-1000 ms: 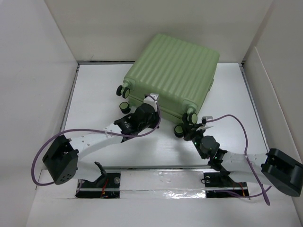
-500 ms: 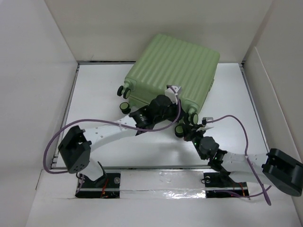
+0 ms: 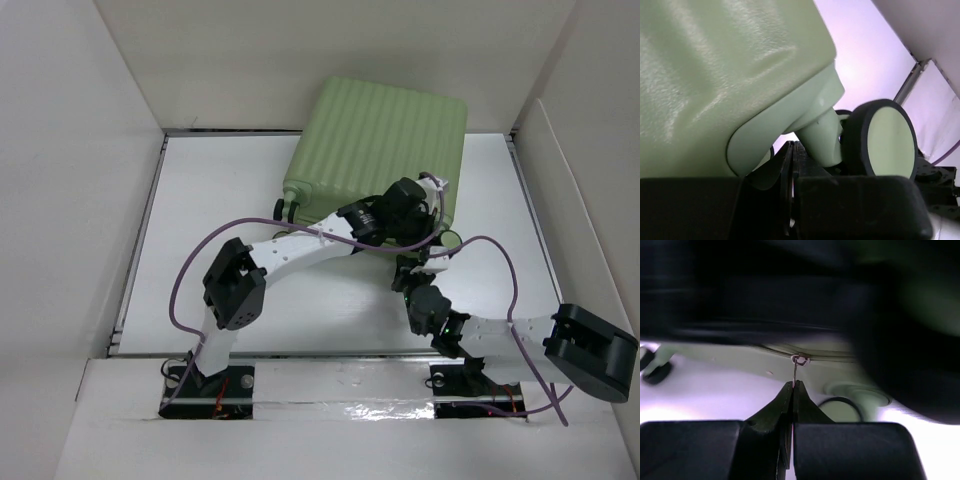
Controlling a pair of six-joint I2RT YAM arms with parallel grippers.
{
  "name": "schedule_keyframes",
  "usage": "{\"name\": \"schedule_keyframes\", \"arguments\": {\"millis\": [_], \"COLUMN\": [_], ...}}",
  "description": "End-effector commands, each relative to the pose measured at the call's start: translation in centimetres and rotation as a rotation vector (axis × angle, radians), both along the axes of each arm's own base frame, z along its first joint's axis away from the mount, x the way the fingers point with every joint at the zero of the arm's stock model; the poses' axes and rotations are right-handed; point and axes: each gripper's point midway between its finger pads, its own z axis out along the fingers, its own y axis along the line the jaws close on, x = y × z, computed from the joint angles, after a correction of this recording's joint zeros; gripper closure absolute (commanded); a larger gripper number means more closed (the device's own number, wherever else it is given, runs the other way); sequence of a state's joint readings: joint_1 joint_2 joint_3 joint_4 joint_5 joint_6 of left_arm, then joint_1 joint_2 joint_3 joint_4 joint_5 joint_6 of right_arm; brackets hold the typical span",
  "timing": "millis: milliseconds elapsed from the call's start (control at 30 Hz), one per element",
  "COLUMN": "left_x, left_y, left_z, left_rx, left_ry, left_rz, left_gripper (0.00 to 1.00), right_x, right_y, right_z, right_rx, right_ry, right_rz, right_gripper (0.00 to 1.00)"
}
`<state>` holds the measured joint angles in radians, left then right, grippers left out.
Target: Pack the luggage
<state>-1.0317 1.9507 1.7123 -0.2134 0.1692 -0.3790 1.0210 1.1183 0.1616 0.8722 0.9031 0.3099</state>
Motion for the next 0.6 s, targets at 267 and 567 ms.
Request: {"name": "schedule_keyframes", "arguments": {"millis": [267,567], "left_x": [3.0,5.2], "left_y": [4.1,26.7], "left_z": [10.2,11.1], "left_rx": [-0.32,-0.299], "left_ry": [-0.137,-0.288], "left_rz": [0.163,0.764], "left_gripper": [0.26,0.34], "right_x": [1.0,0.9], "right_y": [6.7,5.2], "right_z": [4.1,4.1], "right_rx": [0.129,0.173], "right_ry": [-0.103,-0.097], "right_rz": [0.161,0.192], "right_gripper": [1.0,1.0]}}
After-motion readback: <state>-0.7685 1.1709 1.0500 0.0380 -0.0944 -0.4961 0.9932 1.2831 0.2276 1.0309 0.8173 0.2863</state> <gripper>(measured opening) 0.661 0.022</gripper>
